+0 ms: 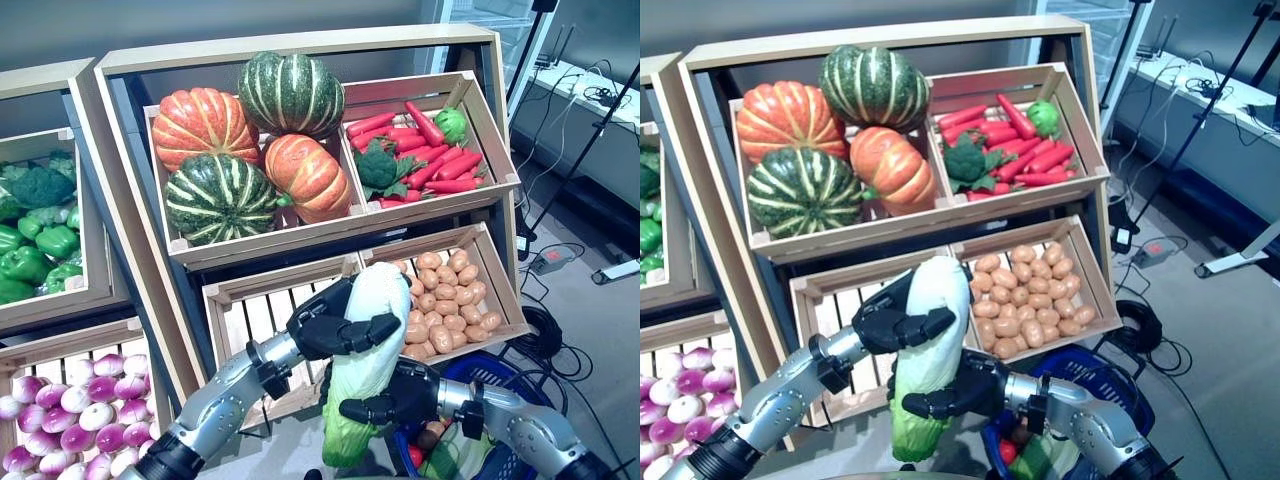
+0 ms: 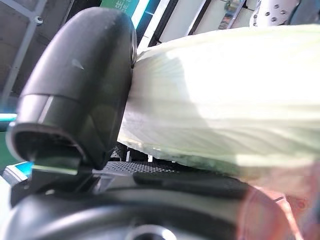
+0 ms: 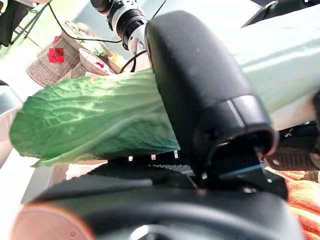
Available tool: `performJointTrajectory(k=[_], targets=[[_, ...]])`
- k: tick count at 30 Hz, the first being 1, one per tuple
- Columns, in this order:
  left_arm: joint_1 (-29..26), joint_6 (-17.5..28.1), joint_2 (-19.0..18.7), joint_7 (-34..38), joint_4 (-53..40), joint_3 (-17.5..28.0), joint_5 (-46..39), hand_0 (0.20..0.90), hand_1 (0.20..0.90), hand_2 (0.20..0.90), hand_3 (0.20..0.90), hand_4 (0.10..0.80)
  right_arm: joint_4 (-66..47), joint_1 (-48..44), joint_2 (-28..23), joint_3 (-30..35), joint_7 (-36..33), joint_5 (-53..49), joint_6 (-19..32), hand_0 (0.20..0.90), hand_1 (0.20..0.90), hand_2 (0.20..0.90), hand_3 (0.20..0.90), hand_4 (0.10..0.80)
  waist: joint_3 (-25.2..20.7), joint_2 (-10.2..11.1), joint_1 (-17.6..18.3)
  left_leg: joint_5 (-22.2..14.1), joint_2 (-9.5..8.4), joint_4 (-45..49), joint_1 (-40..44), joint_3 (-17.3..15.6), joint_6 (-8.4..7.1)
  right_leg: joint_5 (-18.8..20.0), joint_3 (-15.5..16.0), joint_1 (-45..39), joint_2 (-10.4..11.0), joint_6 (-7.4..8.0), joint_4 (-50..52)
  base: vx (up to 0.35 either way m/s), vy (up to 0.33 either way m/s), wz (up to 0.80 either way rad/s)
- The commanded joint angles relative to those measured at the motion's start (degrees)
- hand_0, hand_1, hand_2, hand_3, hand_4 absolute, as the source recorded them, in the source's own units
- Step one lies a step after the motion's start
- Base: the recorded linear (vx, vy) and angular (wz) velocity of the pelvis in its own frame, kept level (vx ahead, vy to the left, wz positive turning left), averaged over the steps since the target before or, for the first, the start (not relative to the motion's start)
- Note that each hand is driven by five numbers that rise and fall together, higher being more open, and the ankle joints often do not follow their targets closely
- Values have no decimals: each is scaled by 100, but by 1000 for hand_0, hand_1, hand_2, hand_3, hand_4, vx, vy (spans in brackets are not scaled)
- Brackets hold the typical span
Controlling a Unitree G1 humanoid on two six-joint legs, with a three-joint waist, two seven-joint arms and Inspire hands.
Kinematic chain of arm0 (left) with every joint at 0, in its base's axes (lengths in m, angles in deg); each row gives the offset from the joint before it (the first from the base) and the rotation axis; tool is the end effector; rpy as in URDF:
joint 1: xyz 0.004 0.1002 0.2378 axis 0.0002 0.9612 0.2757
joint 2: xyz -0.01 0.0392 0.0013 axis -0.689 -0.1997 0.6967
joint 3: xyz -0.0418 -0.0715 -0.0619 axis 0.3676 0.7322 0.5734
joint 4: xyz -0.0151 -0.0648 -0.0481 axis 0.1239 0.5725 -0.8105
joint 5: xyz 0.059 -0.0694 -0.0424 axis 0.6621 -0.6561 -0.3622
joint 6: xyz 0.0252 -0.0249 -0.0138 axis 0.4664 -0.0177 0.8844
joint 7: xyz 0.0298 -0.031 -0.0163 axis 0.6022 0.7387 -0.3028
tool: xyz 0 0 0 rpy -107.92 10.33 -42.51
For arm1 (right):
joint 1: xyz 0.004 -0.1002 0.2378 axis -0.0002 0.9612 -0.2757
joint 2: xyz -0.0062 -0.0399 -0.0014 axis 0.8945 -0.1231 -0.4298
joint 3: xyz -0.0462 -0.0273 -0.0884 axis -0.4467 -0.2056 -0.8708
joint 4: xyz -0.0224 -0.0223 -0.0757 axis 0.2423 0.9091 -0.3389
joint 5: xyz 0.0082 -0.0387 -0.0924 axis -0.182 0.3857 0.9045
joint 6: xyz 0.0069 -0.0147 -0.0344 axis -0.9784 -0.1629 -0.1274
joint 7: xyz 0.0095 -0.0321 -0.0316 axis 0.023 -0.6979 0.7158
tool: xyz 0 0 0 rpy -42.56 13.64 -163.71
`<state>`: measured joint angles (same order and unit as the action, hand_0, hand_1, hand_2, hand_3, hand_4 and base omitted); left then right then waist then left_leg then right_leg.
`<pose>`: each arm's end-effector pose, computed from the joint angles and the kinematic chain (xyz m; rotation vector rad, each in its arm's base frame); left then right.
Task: Put vegetables into the basket
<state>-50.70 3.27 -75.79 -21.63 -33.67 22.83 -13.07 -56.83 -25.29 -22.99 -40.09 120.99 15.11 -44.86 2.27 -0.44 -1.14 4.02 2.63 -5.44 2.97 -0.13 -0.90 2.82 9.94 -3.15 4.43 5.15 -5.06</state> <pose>0.1975 0.1585 0.0613 -0.5565 0.0150 -1.0034 0.1715 -0.1809 0.0265 0.5009 0.5648 1.1027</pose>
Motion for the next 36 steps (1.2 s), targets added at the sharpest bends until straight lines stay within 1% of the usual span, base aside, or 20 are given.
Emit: performJointTrajectory(k=[1, 8, 9, 10, 11, 14, 15, 16, 18, 19, 21, 23, 26, 28, 29, 31, 32, 33, 35, 36], targets=[[-721, 1050, 252, -345, -847, 42, 0, 300, 300, 300, 300, 400, -174, -324, 322, 138, 29, -759, 118, 300, 300, 300, 300, 400, -391, 237, -79, -341, 28, 44, -23, -22, -155, 84, 72, -166, 392, 253, 40, 0, 0, 0], [-667, 1233, 206, 43, -817, 494, 320, 300, 300, 300, 300, 400, -64, -177, 448, 513, -356, -929, 324, 300, 300, 300, 300, 400, -393, 226, -65, -331, 38, 44, -18, -46, -153, 81, 67, -174, 394, 240, 40, 0, 0, 0], [-648, 1263, 172, 129, -796, 586, 373, 406, 406, 406, 406, 471, -55, -160, 456, 612, -420, -983, 357, 300, 300, 300, 300, 400, -387, 224, -62, -327, 41, 44, -18, -46, -154, 86, 68, -171, 394, 241, 42, 0, 0, 0], [-631, 1264, 155, 227, -788, 674, 424, 554, 554, 554, 554, 569, -53, -141, 469, 692, -524, -1049, 434, 300, 300, 300, 300, 400, -384, 222, -61, -325, 42, 44, -16, -46, -154, 88, 70, -172, 394, 241, 42, 0, 0, 0], [-586, 1229, 142, 349, -792, 838, 524, 900, 900, 900, 900, 800, -34, -96, 504, 823, -648, -1092, 523, 300, 300, 300, 300, 400, -385, 222, -61, -328, 45, 44, -15, -52, -153, 81, 72, -178, 395, 236, 39, 0, 0, 0], [-440, 1239, 74, 577, -704, 1224, 798, 900, 900, 900, 900, 800, -6, 31, 568, 1193, -911, -1129, 675, 300, 300, 300, 300, 400, -372, 216, -48, -327, 51, 44, -21, -58, -154, 77, 75, -171, 392, 229, 40, 0, 0, 0], [-282, 1213, 74, 658, -649, 1498, 962, 900, 900, 900, 900, 800, 26, 188, 613, 1444, -1049, -1043, 802, 300, 300, 300, 300, 400, -363, 214, -31, -326, 59, 44, -19, -71, -153, 70, 71, -166, 393, 223, 44, 0, 0, 0], [-241, 1218, 65, 686, -639, 1559, 1006, 900, 900, 900, 900, 800, 30, 229, 620, 1503, -1081, -1027, 819, 300, 300, 300, 300, 400, -359, 214, -27, -326, 60, 44, -17, -76, -153, 70, 72, -167, 393, 222, 44, 0, 0, 0], [26, 1227, 37, 944, -616, 1954, 1326, 900, 900, 900, 900, 800, 59, 495, 698, 1895, -1257, -1051, 937, 300, 300, 300, 300, 400, -345, 217, -2, -324, 57, 44, -15, -103, -146, 67, 64, -150, 384, 215, 40, 0, 0, 0], [72, 1242, 34, 1007, -615, 2013, 1394, 900, 900, 900, 900, 800, 61, 542, 716, 1946, -1300, -1037, 965, 300, 300, 300, 300, 400, -343, 218, 2, -326, 57, 44, -11, -109, -145, 64, 61, -149, 383, 213, 41, 0, 0, 0], [320, 1352, 30, 1314, -535, 2376, 1685, 900, 900, 900, 900, 800, 94, 783, 799, 2298, -1591, -1046, 1167, 300, 300, 300, 300, 400, -311, 227, 23, -324, 49, 44, -15, -135, -138, 64, 44, -129, 371, 201, 29, 0, 0, 0], [561, 1399, 126, 1593, -484, 2684, 2115, 900, 900, 900, 900, 800, 193, 987, 965, 2590, -1950, -1025, 1419, 300, 300, 300, 300, 400, -281, 239, 28, -331, 45, 44, -26, -145, -133, 54, 42, -116, 358, 190, 22, 16, -17, -1], [895, 1595, 110, 1967, -475, 3042, 3077, 900, 900, 900, 900, 800, 264, 1304, 1187, 3023, -2651, -633, 1845, 300, 300, 300, 300, 400, -221, 241, 55, -328, 41, 44, -64, -148, -128, 34, 30, -77, 330, 179, 36, 27, -35, -2], [1045, 1648, 49, 2115, -498, 3199, 3417, 900, 900, 900, 900, 800, 306, 1445, 1239, 3224, -3075, -334, 2026, 300, 300, 300, 300, 400, -165, 233, 77, -327, 44, 44, -105, -160, -128, 14, 22, -29, 317, 171, 57, -11, -28, 4], [1103, 1609, 9, 2204, -499, 3263, 3594, 900, 900, 900, 900, 800, 368, 1502, 1267, 3311, -3415, -151, 2203, 300, 300, 300, 300, 400, -125, 223, 91, -320, 46, 44, -137, -168, -129, 5, 18, 6, 308, 166, 71, -27, -25, 4], [1134, 1615, -52, 2351, -469, 3302, 3748, 900, 900, 900, 900, 800, 473, 1511, 1283, 3407, -3828, -50, 2395, 300, 300, 300, 300, 400, -63, 206, 113, -312, 43, 44, -183, -176, -127, -17, -9, 81, 292, 159, 113, -52, -24, 0], [1102, 1598, -92, 2490, -433, 3285, 3863, 900, 900, 900, 900, 800, 580, 1452, 1297, 3448, -4222, 118, 2672, 300, 300, 300, 300, 400, 3, 188, 121, -293, 45, 44, -252, -178, -127, -38, -25, 176, 284, 150, 172, -88, -27, -4], [1067, 1584, -117, 2613, -404, 3266, 3951, 900, 900, 900, 900, 800, 641, 1399, 1304, 3475, -4502, 186, 2825, 300, 300, 300, 300, 400, 49, 175, 125, -276, 45, 44, -305, -177, -127, -55, -39, 251, 277, 142, 219, -165, -16, -5], [861, 1664, -191, 2908, -287, 3178, 3966, 900, 900, 900, 900, 800, 808, 1127, 1323, 3500, -5091, 252, 3303, 300, 300, 300, 300, 400, 275, 113, 141, -222, 25, 51, -500, -142, -116, -89, -86, 508, 248, 107, 350, -287, 16, -3], [634, 1689, -200, 3234, -218, 3092, 3981, 900, 900, 900, 900, 800, 952, 829, 1372, 3482, -5558, 205, 3647, 300, 300, 300, 300, 400, 496, 65, 153, -183, 7, 96, -682, -114, -108, -102, -119, 729, 226, 76, 461, -369, 32, -2]])
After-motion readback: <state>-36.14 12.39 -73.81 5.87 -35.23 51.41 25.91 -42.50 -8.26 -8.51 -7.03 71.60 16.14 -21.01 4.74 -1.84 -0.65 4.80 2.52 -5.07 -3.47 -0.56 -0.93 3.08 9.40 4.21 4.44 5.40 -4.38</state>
